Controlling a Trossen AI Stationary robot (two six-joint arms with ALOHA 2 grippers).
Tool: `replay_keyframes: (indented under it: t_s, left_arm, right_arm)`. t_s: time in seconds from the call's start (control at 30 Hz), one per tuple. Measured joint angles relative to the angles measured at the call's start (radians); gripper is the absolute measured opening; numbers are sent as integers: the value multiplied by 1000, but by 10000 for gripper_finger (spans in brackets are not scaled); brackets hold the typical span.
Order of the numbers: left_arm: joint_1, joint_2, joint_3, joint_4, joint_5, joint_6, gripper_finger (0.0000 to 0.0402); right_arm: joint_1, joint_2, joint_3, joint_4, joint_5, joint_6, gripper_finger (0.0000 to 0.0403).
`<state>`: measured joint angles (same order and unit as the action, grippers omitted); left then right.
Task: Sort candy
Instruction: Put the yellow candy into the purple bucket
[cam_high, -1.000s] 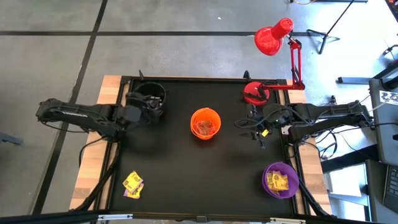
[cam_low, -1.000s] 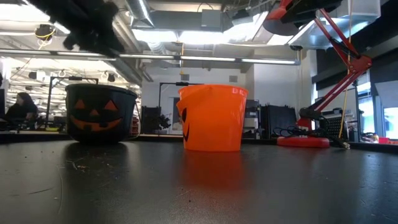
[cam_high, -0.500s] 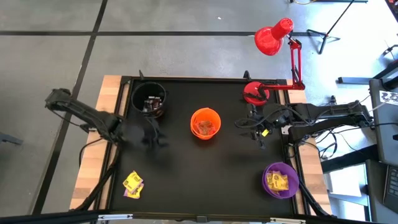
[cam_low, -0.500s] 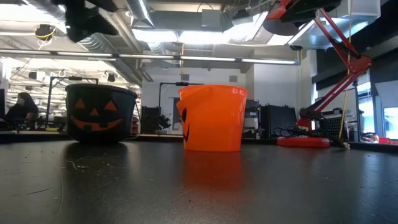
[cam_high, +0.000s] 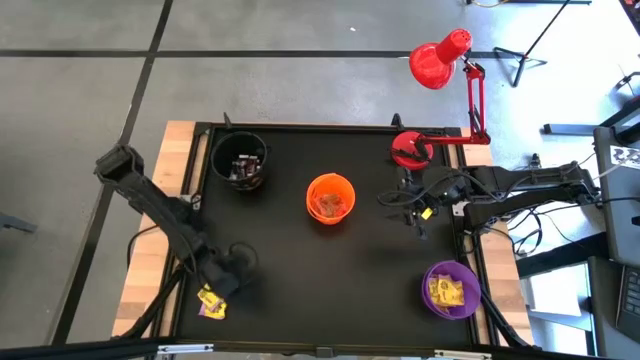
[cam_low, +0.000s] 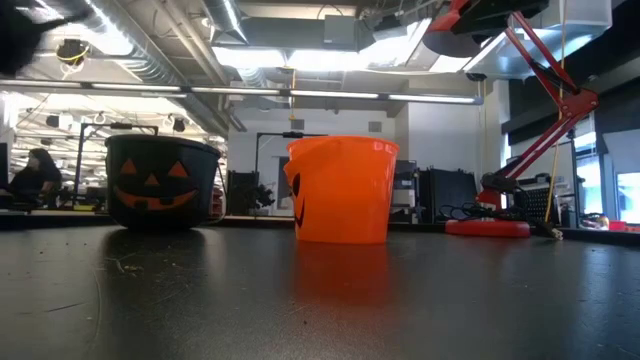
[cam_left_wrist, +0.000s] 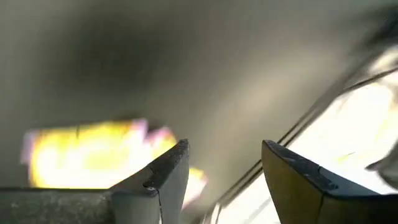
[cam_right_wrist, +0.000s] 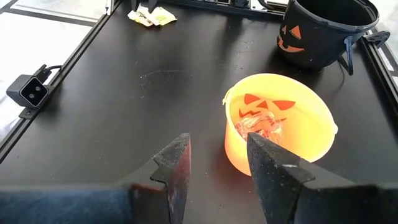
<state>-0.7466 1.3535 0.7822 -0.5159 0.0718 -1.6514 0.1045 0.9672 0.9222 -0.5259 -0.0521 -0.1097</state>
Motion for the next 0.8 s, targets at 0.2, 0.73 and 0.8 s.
replay_keyframes:
  t_s: [0.2,0.73,0.8]
  left_arm:
    - [-137,65,0,-35,105,-279,173]
    - [-252,280,10,-9,-64,-430,158]
    - [-225,283,10,-6,-47,-430,158]
  right_arm:
    - [0,0,0,0,0,0,154]
    - [0,1,0,17,0,11,154]
    - [0,6,0,33,0,11,154]
